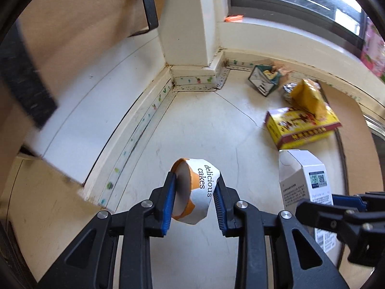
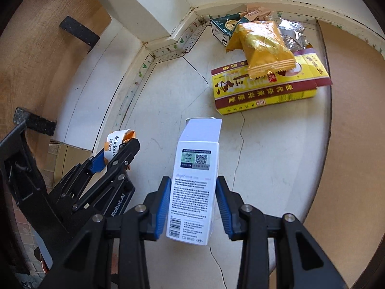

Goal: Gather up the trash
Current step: 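Carry the paper cup and white carton down over the floor bin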

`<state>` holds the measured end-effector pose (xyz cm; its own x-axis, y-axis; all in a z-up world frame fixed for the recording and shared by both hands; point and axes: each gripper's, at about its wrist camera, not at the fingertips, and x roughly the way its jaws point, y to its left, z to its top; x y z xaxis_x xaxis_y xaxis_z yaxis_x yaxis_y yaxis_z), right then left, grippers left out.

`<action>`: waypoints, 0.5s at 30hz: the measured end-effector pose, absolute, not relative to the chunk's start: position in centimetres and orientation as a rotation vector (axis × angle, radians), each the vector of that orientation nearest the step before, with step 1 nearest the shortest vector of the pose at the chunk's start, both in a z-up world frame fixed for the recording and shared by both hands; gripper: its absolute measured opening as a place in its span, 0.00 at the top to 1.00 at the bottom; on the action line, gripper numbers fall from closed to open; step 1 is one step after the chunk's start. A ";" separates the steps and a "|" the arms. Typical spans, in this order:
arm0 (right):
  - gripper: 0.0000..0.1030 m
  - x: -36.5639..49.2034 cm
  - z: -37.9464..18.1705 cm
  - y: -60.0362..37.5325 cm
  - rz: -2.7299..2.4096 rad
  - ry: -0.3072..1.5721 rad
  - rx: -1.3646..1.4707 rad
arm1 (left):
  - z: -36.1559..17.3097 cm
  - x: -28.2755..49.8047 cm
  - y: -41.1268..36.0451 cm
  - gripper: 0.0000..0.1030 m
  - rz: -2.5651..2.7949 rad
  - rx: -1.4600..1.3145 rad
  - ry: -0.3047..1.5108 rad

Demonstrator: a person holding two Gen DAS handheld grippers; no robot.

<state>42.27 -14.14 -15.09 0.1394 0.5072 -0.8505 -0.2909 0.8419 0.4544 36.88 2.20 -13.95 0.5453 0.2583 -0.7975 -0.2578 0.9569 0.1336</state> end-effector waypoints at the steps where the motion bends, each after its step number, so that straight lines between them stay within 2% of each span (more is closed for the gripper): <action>1: 0.63 41.5 -14.9 -14.4 0.573 1.305 0.202 | -13.5 35.8 2.0 0.73 0.290 0.002 0.941; 15: 0.63 22.1 -11.8 -18.2 0.384 1.221 0.325 | -9.3 18.8 1.4 0.73 0.018 -0.003 0.938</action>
<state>22.06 -18.23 -11.82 0.2934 0.4526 -0.8421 -0.1104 0.8910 0.4404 18.79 1.43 -9.26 0.5913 0.0141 -0.8063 -0.0169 0.9998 0.0051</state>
